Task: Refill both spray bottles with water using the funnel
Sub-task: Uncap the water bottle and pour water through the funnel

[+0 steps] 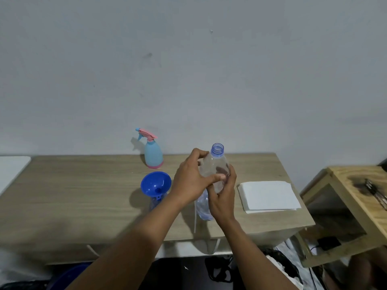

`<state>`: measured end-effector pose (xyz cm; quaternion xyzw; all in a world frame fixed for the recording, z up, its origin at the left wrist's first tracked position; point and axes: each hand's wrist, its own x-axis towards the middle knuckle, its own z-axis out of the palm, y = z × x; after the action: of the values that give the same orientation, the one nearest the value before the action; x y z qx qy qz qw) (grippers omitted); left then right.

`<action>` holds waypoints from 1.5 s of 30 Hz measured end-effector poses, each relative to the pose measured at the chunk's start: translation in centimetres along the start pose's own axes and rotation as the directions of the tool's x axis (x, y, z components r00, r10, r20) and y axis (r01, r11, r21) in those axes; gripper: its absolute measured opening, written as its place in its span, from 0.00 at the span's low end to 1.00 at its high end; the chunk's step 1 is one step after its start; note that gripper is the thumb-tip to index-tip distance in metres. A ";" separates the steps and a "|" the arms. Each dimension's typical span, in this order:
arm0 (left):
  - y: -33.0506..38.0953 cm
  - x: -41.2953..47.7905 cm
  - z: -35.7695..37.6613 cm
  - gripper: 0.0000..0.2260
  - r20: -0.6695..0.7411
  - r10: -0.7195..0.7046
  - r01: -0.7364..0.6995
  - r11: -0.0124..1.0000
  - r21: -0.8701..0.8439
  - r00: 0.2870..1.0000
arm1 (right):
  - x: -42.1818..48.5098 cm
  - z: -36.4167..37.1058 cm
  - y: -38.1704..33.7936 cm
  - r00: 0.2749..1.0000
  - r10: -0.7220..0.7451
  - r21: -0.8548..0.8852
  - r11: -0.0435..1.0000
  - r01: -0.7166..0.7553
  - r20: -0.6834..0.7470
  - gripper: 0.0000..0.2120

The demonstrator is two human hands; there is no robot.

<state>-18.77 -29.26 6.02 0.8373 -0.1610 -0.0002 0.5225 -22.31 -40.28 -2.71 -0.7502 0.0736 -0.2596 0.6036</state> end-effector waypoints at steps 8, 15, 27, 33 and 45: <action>-1.2 -3.2 -5.8 0.28 -0.225 0.051 -0.046 0.999 0.027 0.973 | 1.7 -0.3 -2.2 0.992 -0.100 -0.055 0.993 0.104 0.083 0.36; -7.5 -7.2 -9.8 0.43 -0.384 -0.100 0.174 0.971 0.162 0.918 | 3.1 -1.2 -5.2 0.927 -0.213 -0.178 0.944 0.276 0.310 0.35; -8.6 -6.7 -7.4 0.33 -0.221 -0.227 0.223 0.974 -0.046 0.948 | 4.7 -0.7 -5.3 0.679 -0.058 -0.382 0.791 0.478 0.732 0.34; -8.5 -6.7 -7.0 0.30 -0.252 -0.183 0.170 0.983 -0.071 0.950 | 5.6 -1.4 -5.5 0.617 0.062 -0.475 0.700 0.534 0.784 0.34; -8.2 -7.2 -7.0 0.31 -0.269 -0.208 0.187 0.977 -0.101 0.940 | 6.5 -2.1 -6.6 0.532 0.163 -0.513 0.594 0.620 0.831 0.34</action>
<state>-22.24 -17.89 0.77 0.8209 -0.0011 0.0590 0.5680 -19.10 -43.20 5.73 -0.9610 -0.2230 0.0876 0.1379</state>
